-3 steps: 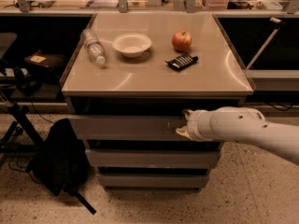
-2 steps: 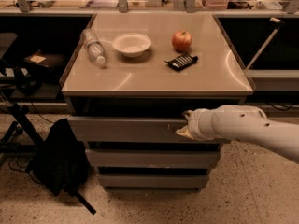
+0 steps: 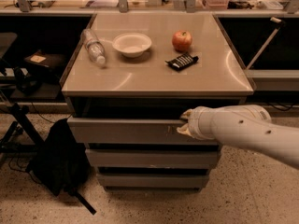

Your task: Open top drawer

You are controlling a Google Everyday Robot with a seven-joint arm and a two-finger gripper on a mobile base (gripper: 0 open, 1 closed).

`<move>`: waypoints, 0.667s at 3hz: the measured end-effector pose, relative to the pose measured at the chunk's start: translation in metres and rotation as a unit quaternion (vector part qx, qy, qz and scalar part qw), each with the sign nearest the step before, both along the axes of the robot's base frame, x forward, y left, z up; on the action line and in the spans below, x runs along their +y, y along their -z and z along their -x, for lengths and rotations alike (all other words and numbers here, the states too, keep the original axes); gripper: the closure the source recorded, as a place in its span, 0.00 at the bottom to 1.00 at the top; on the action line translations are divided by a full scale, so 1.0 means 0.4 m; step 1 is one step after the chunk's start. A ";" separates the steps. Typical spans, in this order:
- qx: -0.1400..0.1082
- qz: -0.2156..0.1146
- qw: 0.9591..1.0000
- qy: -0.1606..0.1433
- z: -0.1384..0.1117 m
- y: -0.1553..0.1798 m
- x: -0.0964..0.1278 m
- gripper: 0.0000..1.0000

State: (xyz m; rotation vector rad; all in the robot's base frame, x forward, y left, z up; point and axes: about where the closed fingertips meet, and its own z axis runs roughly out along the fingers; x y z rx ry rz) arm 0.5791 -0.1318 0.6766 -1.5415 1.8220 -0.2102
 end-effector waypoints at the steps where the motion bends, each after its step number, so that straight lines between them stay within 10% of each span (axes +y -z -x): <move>1: -0.014 0.006 1.000 0.003 0.008 -0.020 -0.008 1.00; 2: -0.016 0.010 1.000 0.011 0.067 -0.010 -0.022 1.00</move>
Offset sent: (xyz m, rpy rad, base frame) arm -0.3810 0.0035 -0.0972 -0.1431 -0.0931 -0.2849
